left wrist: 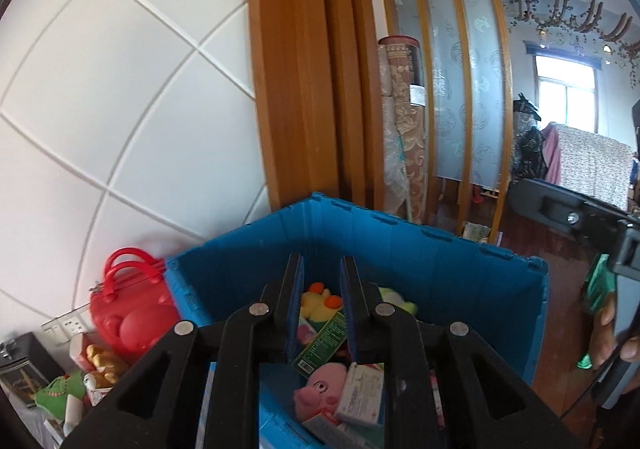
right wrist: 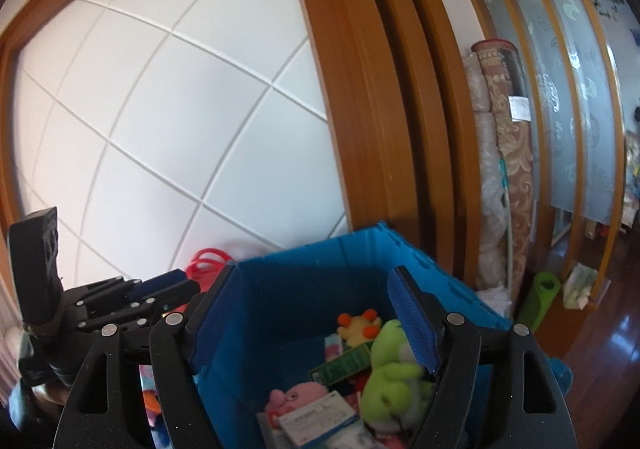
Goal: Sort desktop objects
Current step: 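Carry green box and frog plush over the blue bin and open both tools, then move both tools back over the pile of items, then reach left tool toward the white box while right tool reaches the teal-pink pack, then grasp the pink wrapped packet with left tool while right tool grasps the pink pig plush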
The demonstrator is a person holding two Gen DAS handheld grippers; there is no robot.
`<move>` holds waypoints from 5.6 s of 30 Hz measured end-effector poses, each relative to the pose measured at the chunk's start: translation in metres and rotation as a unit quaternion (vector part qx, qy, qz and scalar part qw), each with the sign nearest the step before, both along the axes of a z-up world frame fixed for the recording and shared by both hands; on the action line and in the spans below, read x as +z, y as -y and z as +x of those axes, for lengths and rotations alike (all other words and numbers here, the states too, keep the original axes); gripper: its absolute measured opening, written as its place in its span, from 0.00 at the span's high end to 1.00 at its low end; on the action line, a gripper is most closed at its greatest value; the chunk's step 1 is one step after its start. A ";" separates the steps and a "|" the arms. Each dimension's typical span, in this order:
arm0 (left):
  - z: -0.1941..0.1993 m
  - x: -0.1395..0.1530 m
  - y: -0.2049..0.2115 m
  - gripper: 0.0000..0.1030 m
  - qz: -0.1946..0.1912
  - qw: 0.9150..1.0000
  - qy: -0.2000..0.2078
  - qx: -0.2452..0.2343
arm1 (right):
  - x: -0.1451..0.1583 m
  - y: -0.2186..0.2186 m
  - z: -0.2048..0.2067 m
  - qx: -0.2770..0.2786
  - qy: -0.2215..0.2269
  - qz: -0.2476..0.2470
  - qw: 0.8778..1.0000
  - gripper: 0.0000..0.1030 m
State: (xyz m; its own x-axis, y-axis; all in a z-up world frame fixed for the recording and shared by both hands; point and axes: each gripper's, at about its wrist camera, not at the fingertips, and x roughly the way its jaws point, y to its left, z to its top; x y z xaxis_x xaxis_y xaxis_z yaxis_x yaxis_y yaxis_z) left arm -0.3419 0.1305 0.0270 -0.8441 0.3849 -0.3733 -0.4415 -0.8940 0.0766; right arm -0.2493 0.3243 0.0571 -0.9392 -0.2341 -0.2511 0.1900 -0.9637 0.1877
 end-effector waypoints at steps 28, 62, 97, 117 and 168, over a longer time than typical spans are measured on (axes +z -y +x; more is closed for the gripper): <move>0.157 -0.094 0.272 0.82 -0.067 0.936 -0.013 0.344 | -0.056 0.226 0.078 0.143 0.011 0.045 0.989 0.15; 0.117 -0.227 0.533 0.82 -0.077 0.892 0.119 0.430 | -0.273 0.503 -0.058 0.281 0.249 0.142 0.916 0.14; 0.018 -0.292 0.525 0.82 -0.116 0.969 0.214 0.050 | -0.364 0.572 -0.117 0.294 0.330 0.198 0.875 0.11; 0.007 -0.302 0.554 0.82 -0.073 0.952 0.287 0.076 | -0.365 0.575 -0.118 0.289 0.343 0.191 0.873 0.10; 0.011 -0.323 0.519 0.79 -0.121 0.943 0.284 0.120 | -0.370 0.565 -0.116 0.293 0.345 0.161 0.877 0.35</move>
State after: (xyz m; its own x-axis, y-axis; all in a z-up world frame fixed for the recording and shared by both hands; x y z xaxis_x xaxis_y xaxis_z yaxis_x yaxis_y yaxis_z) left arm -0.3309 -0.3883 -0.2959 -0.5333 0.0531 -0.8443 -0.2599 -0.9600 0.1038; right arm -0.3655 -0.2412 -0.3127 -0.2796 -0.4397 -0.8535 0.6190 -0.7621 0.1898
